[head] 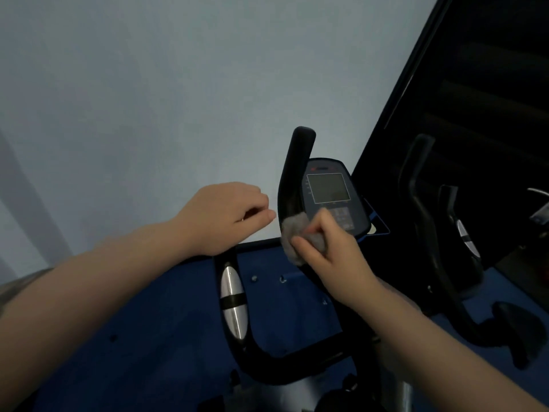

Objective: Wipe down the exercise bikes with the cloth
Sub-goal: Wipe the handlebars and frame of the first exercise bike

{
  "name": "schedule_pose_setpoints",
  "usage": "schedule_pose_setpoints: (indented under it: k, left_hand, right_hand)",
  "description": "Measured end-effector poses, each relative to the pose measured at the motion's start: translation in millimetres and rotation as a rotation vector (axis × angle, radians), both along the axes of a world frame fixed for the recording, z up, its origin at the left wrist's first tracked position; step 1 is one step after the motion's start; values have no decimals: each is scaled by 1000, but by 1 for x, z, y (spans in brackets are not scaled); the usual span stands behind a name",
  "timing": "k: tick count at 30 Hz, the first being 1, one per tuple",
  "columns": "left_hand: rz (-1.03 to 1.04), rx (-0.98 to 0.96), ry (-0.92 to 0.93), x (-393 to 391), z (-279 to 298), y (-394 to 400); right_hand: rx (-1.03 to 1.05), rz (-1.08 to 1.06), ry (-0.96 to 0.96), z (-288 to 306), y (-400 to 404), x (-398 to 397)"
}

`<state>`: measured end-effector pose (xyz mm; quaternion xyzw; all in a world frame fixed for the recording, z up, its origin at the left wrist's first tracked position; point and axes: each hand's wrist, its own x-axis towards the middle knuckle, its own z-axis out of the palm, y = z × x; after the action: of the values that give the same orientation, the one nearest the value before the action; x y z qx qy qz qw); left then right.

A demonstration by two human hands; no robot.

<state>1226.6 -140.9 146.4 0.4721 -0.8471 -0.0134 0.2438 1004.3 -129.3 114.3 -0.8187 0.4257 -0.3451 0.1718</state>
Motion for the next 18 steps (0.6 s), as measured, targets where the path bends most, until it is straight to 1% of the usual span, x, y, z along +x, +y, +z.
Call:
schedule_pose_setpoints:
  k: [1, 2, 3, 4, 6, 7, 8, 9, 11, 13, 14, 15, 16, 18]
  left_hand:
    - [-1, -11, 18, 0, -1, 0]
    - [-2, -17, 34, -1, -1, 0]
    - [-6, -21, 47, -1, -1, 0]
    - [-10, -28, 62, -1, -1, 0]
    - [-14, -52, 102, -1, -3, 2]
    - [-15, -64, 123, 0, -4, 3]
    - [-21, -72, 137, 0, -4, 3]
    - [-29, -74, 147, 0, -4, 3]
    - [-33, -75, 163, 0, -5, 3]
    - [-31, -68, 160, 0, -6, 2]
    - [-30, -68, 151, 0, -5, 1]
    - [-29, -71, 142, -1, -4, 1]
    - [-28, -76, 133, -1, -3, 1]
    - [-29, -90, 125, -1, -3, 2]
  right_hand:
    - [7, 35, 63, 3, 3, -11]
    - [-29, 58, 137, 7, -1, -17]
    - [-43, 52, 152, 15, -7, -14]
    - [-98, 15, 124, 24, -17, -4]
    - [-96, -69, -88, 34, -32, 24]
    - [-104, -94, -138, 32, -34, 37]
    - [-126, -99, -113, 26, -32, 42]
    - [-105, -66, -85, 20, -27, 40]
    - [-44, 68, 6, 10, -18, 17]
    - [-120, 155, 207, 20, -18, -4]
    - [-237, 144, 288, 28, -24, -5]
    - [-291, 100, 268, 38, -31, 1]
    - [-367, 32, 206, 46, -38, 12]
    - [-396, -71, 33, 48, -45, 36]
